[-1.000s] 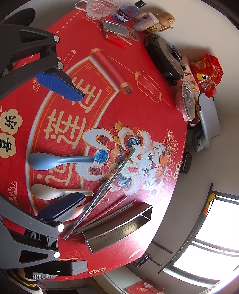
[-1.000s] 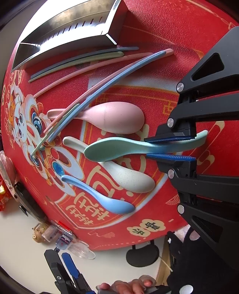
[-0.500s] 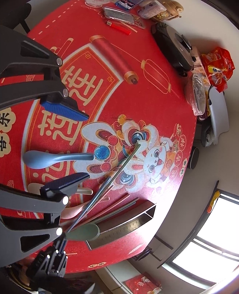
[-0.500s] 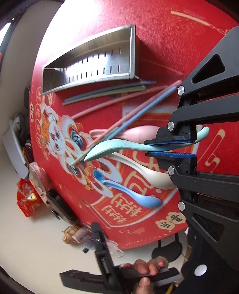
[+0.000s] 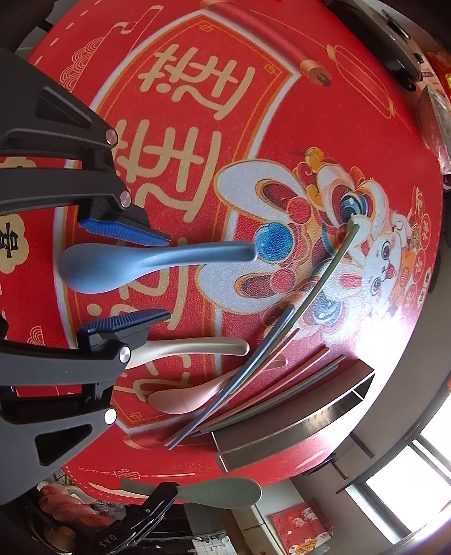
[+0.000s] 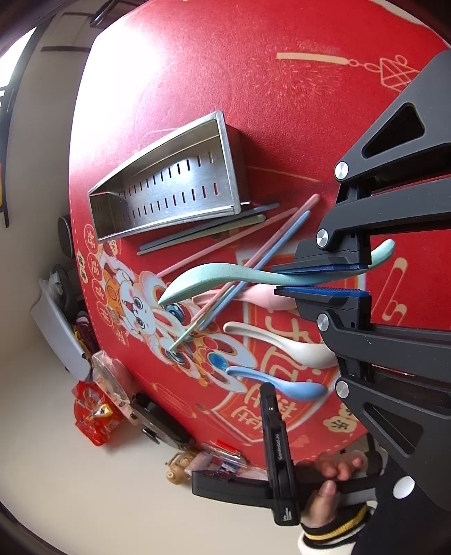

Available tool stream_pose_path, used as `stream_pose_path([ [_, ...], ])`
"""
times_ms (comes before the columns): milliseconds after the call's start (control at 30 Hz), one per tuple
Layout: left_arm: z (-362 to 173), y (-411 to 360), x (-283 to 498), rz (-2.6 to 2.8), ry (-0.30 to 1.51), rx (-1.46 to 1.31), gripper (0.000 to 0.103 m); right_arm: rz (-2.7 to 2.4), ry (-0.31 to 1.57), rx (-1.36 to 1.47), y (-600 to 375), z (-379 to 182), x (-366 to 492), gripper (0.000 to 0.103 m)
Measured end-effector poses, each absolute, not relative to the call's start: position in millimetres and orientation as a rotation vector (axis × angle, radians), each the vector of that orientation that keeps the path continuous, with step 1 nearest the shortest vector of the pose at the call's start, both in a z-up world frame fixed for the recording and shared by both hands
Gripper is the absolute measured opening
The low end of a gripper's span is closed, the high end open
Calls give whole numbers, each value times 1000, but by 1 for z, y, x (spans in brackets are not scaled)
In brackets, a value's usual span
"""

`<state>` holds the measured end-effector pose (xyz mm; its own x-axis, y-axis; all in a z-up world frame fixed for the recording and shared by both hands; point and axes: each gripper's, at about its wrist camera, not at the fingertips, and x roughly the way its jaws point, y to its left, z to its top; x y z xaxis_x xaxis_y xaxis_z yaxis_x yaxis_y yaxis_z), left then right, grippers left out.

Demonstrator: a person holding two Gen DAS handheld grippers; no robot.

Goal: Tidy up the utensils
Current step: 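Close the right gripper on the mint green spoon handle while the left tool approaches the blue spoon, then grasp the blue spoon with the left gripper while the right gripper lifts the mint spoon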

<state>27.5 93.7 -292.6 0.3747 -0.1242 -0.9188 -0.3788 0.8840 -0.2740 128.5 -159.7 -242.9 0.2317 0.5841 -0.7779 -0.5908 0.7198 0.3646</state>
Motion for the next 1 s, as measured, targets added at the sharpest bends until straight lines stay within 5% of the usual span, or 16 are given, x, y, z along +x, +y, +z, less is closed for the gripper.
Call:
stream_pose_path([
  [700,-308,102,8,218,1243,-553,31,848,1094,-27,-147,-250,132,7],
  [1000,-295,70,20,106,1233,-431,13,851,1102,-23,-150,-254,131,7],
])
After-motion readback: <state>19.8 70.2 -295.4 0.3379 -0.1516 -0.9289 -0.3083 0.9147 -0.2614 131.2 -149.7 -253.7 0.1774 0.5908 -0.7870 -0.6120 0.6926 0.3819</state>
